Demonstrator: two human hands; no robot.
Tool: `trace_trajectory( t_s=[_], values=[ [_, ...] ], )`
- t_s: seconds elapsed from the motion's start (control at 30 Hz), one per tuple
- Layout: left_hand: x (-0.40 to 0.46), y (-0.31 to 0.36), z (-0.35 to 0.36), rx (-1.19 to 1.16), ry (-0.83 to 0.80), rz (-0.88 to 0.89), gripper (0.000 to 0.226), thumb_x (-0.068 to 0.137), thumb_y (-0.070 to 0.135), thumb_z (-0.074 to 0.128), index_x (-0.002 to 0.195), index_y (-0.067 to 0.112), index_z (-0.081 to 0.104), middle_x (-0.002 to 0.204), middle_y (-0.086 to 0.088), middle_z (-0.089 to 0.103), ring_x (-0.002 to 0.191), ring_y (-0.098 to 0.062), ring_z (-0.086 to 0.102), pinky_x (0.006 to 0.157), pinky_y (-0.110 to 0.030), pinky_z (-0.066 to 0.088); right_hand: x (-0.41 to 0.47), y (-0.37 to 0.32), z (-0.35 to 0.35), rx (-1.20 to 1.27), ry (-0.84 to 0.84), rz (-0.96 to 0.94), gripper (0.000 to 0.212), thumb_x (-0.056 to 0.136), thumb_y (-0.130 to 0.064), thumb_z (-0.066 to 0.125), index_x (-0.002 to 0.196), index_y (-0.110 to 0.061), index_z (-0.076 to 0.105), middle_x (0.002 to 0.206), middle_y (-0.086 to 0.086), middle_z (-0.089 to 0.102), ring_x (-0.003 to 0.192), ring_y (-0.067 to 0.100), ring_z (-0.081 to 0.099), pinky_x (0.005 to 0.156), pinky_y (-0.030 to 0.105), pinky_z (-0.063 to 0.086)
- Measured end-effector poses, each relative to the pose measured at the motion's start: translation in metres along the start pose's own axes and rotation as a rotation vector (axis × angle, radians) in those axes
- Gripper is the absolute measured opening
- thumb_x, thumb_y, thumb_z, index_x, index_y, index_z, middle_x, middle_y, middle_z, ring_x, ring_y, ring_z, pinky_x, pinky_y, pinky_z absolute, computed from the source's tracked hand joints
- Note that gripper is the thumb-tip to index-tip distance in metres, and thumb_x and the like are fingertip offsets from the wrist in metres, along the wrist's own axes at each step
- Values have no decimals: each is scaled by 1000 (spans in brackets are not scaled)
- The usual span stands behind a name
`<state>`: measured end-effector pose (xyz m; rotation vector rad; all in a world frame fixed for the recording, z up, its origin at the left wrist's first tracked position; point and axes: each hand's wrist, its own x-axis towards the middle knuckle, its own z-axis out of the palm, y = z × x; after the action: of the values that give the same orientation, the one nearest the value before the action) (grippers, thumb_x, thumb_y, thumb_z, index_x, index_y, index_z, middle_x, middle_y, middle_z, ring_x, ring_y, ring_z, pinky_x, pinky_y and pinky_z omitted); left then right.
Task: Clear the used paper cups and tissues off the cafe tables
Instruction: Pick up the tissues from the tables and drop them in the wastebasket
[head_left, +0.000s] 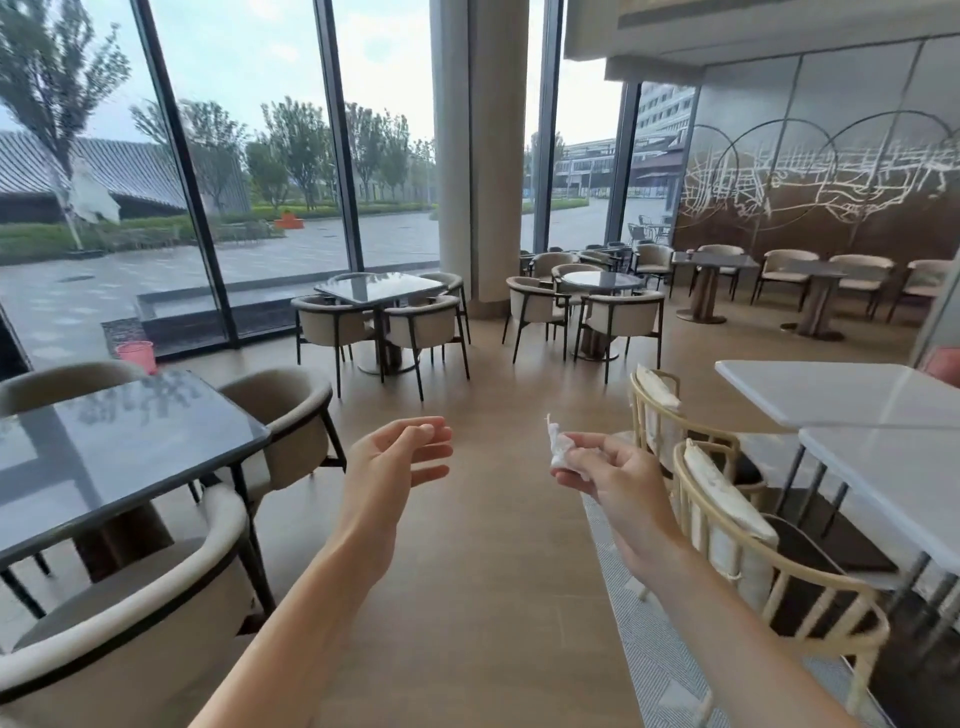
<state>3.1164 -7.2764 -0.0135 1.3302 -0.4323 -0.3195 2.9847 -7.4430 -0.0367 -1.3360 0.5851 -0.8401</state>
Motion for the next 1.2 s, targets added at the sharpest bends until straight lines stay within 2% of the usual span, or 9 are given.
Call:
trace_trajectory(
  t_s=[0.23,0.4,0.53,0.63,0.77,0.9,1.03,1.2],
  values=[
    [194,-20,-2,-46,-32,-20,25,99,2,51,97,5,75,103,-21,75,91,-28,72,84,-42,60,167,19,79,-50,21,-6,9,90,-1,67,95,-4,74,86,13,74,77,17,68,77,24,59],
    [317,-15,-11,-22,-29,9,25,99,2,51,96,6,76,100,-18,76,90,-27,72,80,-38,60,272,24,135,-41,5,-25,11,90,-3,69,100,-2,75,84,11,74,79,17,68,85,30,59],
    [392,-30,-18,-11,-22,-5,24,99,3,51,99,5,76,100,-17,76,92,-29,72,79,-36,61,345,43,173,-32,-5,-10,10,90,-3,69,99,-2,74,81,10,74,78,16,68,77,23,58],
    [448,-48,-23,-3,9,-20,25,99,2,51,98,5,76,99,-17,77,92,-28,72,79,-36,60,402,63,197,-30,-20,-8,9,90,-2,69,97,-2,74,81,10,74,77,16,68,77,25,58],
    [529,-73,-31,15,64,-33,25,99,2,52,95,6,76,97,-16,77,92,-29,73,80,-38,60,487,94,232,-30,-76,-6,10,90,-3,69,98,-2,74,81,9,73,76,15,67,83,27,58],
    [630,-83,-28,41,110,-16,24,100,2,50,102,1,74,100,-19,76,95,-31,71,76,-34,60,586,115,273,-26,-172,-15,15,91,-5,70,105,3,72,78,8,71,73,11,65,82,23,58],
    [732,-76,-15,32,160,24,24,99,1,50,96,4,74,98,-19,77,93,-32,72,84,-42,59,691,119,316,-46,-248,-22,15,92,-6,71,106,-2,72,80,7,75,76,13,68,91,30,54],
    [831,-84,-19,39,207,27,25,100,4,50,98,7,75,93,-11,79,96,-30,74,86,-41,59,793,118,371,-47,-316,-33,16,90,-12,75,103,-3,73,80,9,75,72,11,68,83,23,53]
  ],
)
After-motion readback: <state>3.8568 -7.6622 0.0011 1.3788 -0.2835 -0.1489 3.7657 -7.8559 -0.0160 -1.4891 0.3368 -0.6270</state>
